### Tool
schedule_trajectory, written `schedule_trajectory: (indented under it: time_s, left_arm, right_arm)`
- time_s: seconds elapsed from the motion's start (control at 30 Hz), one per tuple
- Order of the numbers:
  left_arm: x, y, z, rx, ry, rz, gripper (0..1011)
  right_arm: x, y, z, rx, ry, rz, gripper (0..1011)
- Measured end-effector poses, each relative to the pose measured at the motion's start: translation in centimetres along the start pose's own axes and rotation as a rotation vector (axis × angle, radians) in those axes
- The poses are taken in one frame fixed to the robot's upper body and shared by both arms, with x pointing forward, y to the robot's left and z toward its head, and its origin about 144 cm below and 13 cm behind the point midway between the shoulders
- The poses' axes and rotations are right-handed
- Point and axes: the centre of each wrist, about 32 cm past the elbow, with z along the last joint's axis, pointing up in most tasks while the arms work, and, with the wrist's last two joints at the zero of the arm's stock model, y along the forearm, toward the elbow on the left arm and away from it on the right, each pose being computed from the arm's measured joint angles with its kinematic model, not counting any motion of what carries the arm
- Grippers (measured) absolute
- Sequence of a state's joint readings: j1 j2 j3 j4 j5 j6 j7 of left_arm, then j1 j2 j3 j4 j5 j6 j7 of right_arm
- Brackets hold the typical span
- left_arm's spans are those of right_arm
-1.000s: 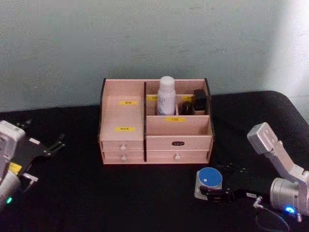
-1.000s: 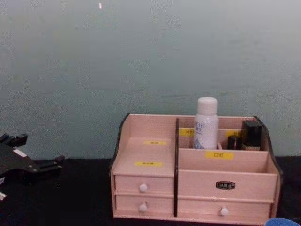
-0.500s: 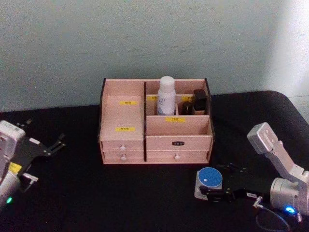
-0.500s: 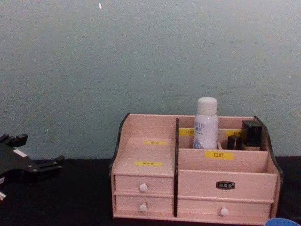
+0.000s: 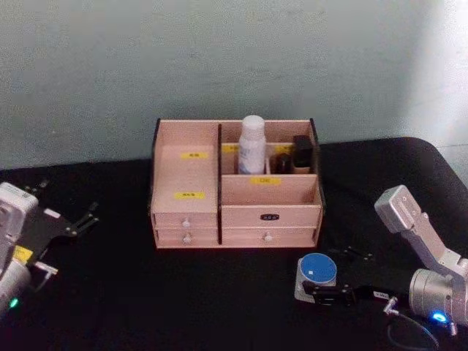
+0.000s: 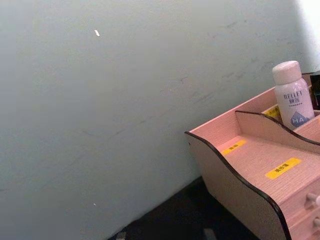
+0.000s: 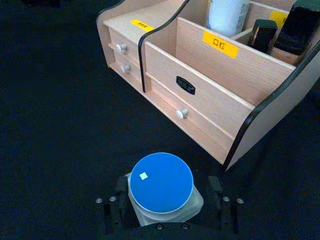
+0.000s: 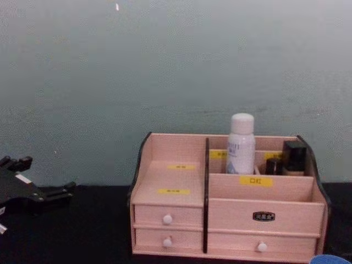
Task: Pick up the facial cleanser and watermelon frost from the table and place them into the tiered storage box.
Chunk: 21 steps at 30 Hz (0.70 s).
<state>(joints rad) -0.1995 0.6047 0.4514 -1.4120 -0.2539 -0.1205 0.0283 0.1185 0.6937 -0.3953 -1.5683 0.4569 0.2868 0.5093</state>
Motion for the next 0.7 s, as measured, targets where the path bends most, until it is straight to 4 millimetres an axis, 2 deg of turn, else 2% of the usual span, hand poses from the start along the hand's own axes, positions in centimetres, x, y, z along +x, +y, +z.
schedule_trajectory:
  time_s: [0.43, 0.7]
  left_arm:
    - [0.0, 0.0, 0.0, 0.0, 0.0, 0.0, 1001]
    - [0.0, 0.0, 0.0, 0.0, 0.0, 0.0, 1001]
  right_arm:
    - [0.0, 0.0, 0.0, 0.001, 0.0, 0.0, 1000]
    - [0.0, 0.0, 0.0, 0.001, 0.0, 0.0, 862]
